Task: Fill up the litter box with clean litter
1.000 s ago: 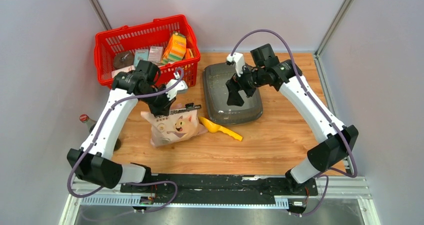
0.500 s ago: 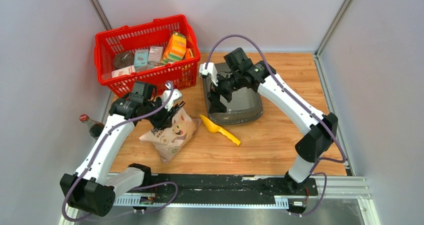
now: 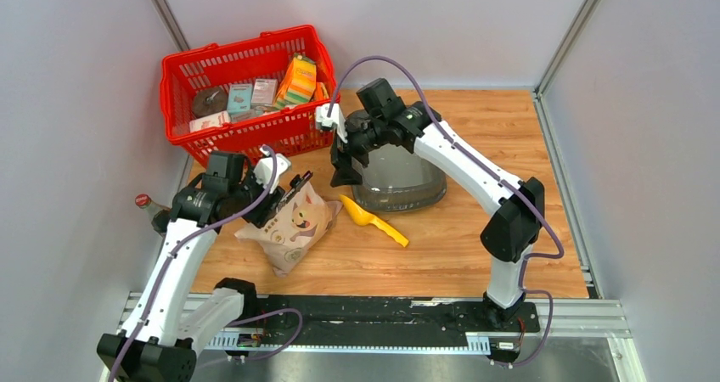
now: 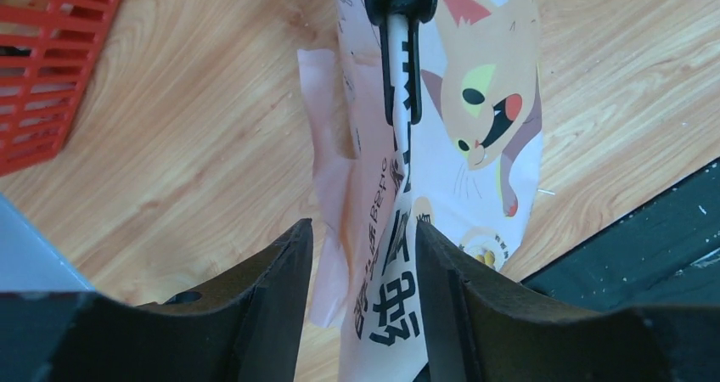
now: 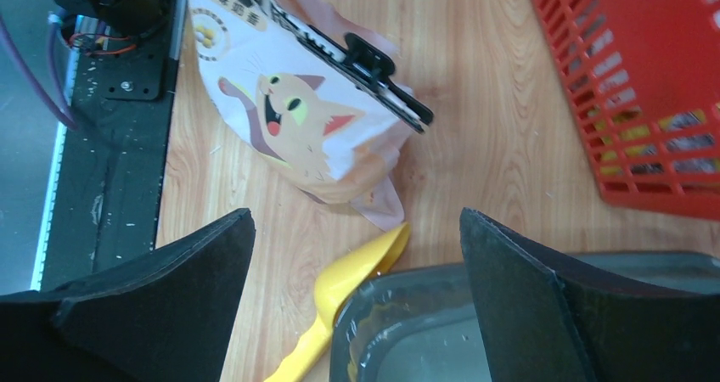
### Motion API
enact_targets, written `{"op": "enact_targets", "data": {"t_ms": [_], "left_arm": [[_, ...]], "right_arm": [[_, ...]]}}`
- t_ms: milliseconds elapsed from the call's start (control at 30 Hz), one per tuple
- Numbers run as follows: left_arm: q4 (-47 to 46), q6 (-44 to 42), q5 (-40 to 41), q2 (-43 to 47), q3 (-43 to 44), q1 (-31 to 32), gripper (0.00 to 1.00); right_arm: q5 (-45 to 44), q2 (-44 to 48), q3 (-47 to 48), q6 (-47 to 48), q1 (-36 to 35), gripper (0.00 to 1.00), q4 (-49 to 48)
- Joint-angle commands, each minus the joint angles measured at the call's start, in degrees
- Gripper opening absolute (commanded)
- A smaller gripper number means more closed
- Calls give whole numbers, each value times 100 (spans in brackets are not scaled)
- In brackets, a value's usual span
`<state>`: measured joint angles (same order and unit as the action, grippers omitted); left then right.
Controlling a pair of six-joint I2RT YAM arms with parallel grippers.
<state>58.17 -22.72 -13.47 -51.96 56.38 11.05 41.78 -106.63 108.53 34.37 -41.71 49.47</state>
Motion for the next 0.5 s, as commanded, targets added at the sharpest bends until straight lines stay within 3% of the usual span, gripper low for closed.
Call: {"op": "enact_targets", "data": {"t_ms": [0,100,133,233,333,467], "left_arm": [[342,-223,-163,-243,101,-103,54],[817,-943,-621,-542,198,-120,37],[853,-1197,-700,-551,120,-129,26],[591,-1533,-1156,-298,-178,-138,8],[-199,-1446,-1140,71,-408,-138,0],[-946,-1946,-1735,703,-531,-138,0]], "right_arm": [[698,-130,256,445,-144,95,-176],[911,-252,300,352,-197,95,-359],[911,-305,344,360,-232,95,-359],[823,-437,450,273,-258,93,-473],[683,-490,423,54,-293,92,-780],[586,-534,353,-315,-311,91,-1360]]}}
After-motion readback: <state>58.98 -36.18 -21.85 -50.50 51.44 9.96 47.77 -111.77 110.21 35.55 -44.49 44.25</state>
